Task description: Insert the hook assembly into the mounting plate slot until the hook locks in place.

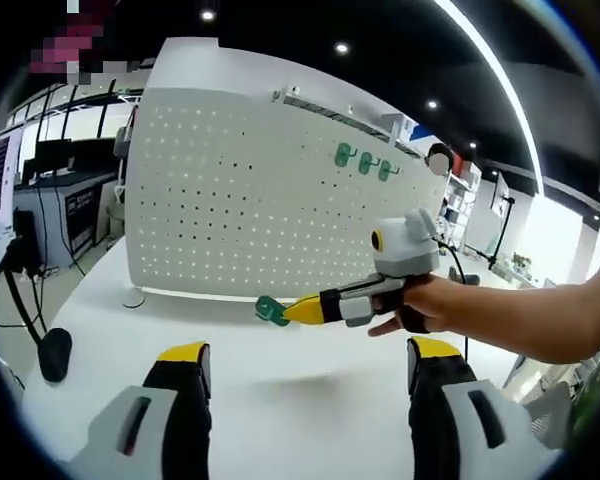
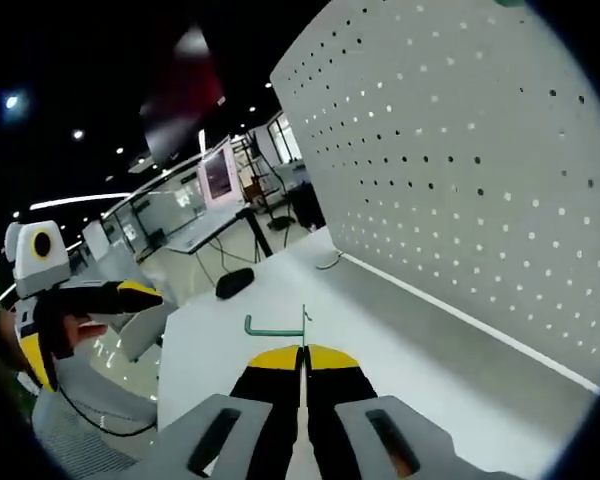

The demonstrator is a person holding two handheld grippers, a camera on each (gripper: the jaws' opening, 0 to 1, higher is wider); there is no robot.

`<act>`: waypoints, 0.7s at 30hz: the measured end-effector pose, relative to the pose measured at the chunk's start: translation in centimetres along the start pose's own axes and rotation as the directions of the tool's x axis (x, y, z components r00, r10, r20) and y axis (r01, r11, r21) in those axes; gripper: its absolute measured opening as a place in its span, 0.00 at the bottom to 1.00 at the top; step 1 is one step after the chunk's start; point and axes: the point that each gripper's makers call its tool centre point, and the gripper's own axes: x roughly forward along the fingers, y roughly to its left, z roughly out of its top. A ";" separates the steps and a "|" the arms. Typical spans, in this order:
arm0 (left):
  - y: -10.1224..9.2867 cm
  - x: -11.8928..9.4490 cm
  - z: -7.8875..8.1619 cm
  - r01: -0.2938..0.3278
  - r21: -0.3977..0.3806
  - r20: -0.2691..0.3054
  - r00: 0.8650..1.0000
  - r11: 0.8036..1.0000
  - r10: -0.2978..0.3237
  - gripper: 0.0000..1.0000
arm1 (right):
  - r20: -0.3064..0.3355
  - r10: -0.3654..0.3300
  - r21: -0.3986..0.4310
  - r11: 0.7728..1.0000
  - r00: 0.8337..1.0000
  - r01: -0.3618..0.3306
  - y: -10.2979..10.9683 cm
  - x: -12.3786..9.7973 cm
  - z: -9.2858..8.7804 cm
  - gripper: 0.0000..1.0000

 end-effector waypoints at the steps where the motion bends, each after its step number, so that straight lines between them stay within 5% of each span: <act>1: 0.0 0.0 0.4 -0.002 0.000 0.009 1.000 1.000 0.002 0.82 | 0.018 -0.007 -0.003 1.000 1.000 0.008 0.1 -0.3 0.5 0.00; 12: -1.0 0.0 4.0 0.031 -0.007 0.093 0.995 1.000 -0.030 0.79 | 0.142 -0.051 -0.012 0.998 0.989 0.054 1.1 -3.3 3.6 0.00; 21: -1.9 -0.6 5.4 0.051 -0.023 0.136 0.990 0.998 -0.048 0.77 | 0.224 -0.092 -0.008 0.995 0.970 0.097 2.0 -6.2 4.7 0.00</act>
